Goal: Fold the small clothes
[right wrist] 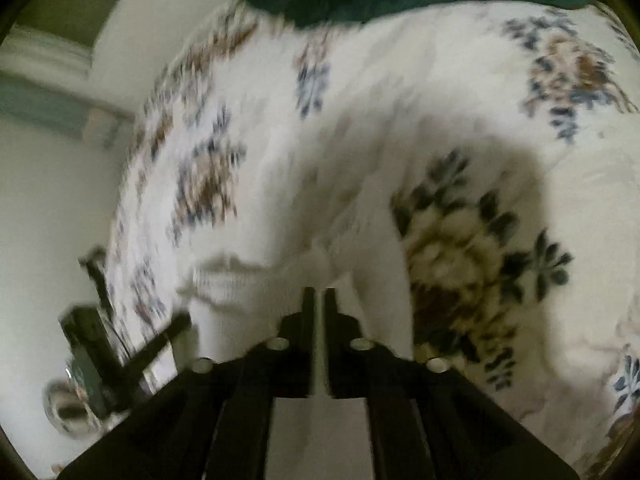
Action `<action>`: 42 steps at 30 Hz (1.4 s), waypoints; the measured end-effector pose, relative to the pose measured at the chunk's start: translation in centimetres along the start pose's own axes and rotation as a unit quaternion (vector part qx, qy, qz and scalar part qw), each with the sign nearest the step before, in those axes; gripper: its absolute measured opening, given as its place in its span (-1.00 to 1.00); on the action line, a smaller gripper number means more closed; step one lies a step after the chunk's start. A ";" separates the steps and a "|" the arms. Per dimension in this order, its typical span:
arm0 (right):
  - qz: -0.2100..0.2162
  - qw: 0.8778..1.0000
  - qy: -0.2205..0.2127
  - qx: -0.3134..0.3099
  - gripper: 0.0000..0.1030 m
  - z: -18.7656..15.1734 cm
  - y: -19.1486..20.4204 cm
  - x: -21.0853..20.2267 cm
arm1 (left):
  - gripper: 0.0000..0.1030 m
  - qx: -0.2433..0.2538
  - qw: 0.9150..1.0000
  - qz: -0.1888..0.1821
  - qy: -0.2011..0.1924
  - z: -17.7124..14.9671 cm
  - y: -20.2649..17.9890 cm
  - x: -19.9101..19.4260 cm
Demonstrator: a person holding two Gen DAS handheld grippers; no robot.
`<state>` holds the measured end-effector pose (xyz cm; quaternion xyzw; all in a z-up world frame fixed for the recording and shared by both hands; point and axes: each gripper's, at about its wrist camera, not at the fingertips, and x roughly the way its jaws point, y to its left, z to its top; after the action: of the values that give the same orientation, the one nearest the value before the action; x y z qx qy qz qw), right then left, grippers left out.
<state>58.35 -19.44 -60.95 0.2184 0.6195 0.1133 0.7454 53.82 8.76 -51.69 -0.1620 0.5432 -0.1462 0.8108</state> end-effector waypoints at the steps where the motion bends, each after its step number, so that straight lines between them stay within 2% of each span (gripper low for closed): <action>1: -0.010 1.000 0.015 -0.014 -0.17 -0.4 0.6 1.1 | -0.90 -0.004 1.000 -0.004 0.001 -0.1 0.2 0.0; 3: -0.045 0.998 0.044 -0.028 -0.17 -1.0 1.1 3.2 | -0.90 -0.009 1.000 -0.009 -0.001 -0.2 0.5 -0.1; 4: -0.050 0.997 0.042 -0.032 -0.36 -1.2 1.1 3.7 | -0.90 -0.008 1.000 -0.008 -0.002 -0.2 0.5 -0.2; 5: -0.051 0.998 0.027 -0.032 -0.87 -1.5 1.1 3.8 | -0.90 -0.007 1.000 -0.008 -0.004 -0.2 0.5 -0.3; 7: -0.060 0.998 -0.014 -0.018 -0.88 -2.1 0.8 3.0 | -0.90 -0.004 1.000 -0.006 -0.011 -0.3 0.3 -0.9; 11: -0.071 0.995 -0.070 -0.014 -0.89 -3.4 1.0 0.5 | -0.90 0.008 1.000 -0.002 -0.024 -0.4 -0.2 -2.1; 15: -0.087 0.991 -0.093 -0.031 -0.89 -3.8 1.7 -1.7 | -0.91 0.000 1.000 0.013 -0.024 -0.3 0.1 -2.3; 17: -0.077 0.993 -0.080 -0.038 -0.87 -3.6 1.7 -2.1 | -0.89 -0.019 1.000 -0.002 -0.006 -0.2 1.0 -1.6; 19: -0.048 0.998 -0.038 -0.026 -0.85 -3.0 0.9 -1.0 | -0.88 -0.049 0.998 -0.030 0.016 -0.2 1.8 -1.0; 21: -0.044 0.999 -0.007 -0.017 -0.71 -2.4 0.2 0.2 | -0.69 -0.059 0.998 -0.031 0.019 -0.4 1.7 -1.0; 23: -0.043 0.999 -0.004 -0.012 -0.67 -2.0 -0.3 0.5 | -0.30 -0.053 0.998 -0.035 0.013 -0.3 1.1 -1.2; 25: -0.032 0.999 -0.002 -0.010 -0.58 -1.7 -0.6 0.8 | -0.24 -0.029 0.999 -0.021 0.007 0.2 0.0 -1.0; 27: -0.034 0.999 0.004 -0.011 -0.58 -1.4 -0.7 1.5 | -0.24 0.002 1.000 -0.006 0.015 0.8 -1.5 0.2; 29: -0.041 0.999 0.003 -0.022 -0.58 -1.2 -0.6 2.0 | -0.34 0.039 0.999 0.010 0.020 1.2 -2.8 1.7; 30: -0.047 0.999 -0.011 -0.024 -0.65 -1.2 -0.5 1.8 | -0.59 0.056 0.998 0.022 0.013 1.2 -3.3 2.2; 31: -0.053 0.998 -0.023 -0.027 -0.90 -1.1 -0.4 1.5 | -0.95 0.064 0.998 0.021 0.010 1.2 -3.6 2.5; 34: -0.066 0.996 -0.048 -0.030 -0.90 -1.3 -0.1 0.2 | -0.96 0.062 0.997 0.031 -0.019 1.3 -3.9 1.4; 39: -0.057 0.994 -0.091 -0.028 -0.92 -1.6 0.3 -2.3 | -0.96 0.004 0.997 0.028 -0.075 1.9 -2.5 -2.8; 42: -0.052 0.992 -0.109 -0.028 -0.92 -0.8 0.9 -3.3 | -0.96 -0.009 0.996 0.023 -0.082 3.0 -1.8 -3.3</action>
<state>56.97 -19.99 -57.79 0.1763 0.5419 0.0672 0.8190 55.26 8.76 -47.13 -0.1685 0.4801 -0.1087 0.8540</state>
